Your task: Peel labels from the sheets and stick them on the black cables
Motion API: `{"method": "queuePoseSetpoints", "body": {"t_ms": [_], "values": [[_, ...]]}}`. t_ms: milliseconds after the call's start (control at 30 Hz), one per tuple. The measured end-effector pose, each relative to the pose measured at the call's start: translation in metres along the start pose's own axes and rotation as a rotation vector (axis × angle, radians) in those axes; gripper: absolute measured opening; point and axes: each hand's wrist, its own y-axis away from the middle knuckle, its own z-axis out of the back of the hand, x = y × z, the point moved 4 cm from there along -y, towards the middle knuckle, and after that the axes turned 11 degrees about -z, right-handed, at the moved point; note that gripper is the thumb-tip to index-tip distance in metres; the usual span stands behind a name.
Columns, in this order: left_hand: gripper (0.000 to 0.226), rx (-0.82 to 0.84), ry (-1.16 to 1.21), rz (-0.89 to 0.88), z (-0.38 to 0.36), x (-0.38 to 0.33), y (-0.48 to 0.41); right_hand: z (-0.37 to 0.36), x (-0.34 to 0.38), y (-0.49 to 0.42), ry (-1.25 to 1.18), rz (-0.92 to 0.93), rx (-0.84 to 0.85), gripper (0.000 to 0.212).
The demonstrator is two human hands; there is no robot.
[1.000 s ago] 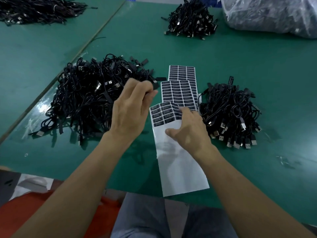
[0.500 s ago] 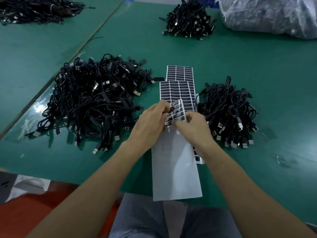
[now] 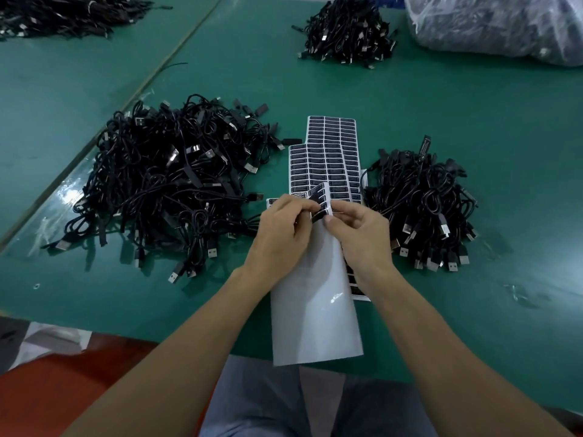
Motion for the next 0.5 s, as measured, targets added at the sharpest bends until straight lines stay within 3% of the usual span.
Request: {"method": "queuePoseSetpoints", "body": {"t_ms": [200,500], "values": [[0.018,0.005,-0.007,-0.017,-0.0022,0.0008,-0.0017,0.0012,-0.0003,0.0015,-0.112,0.025,0.036,0.02],[0.013,-0.032,0.022,0.008,-0.001,0.0043,0.0011,0.0017,-0.0005,0.0047,-0.053,0.021,0.04,0.015]]}}
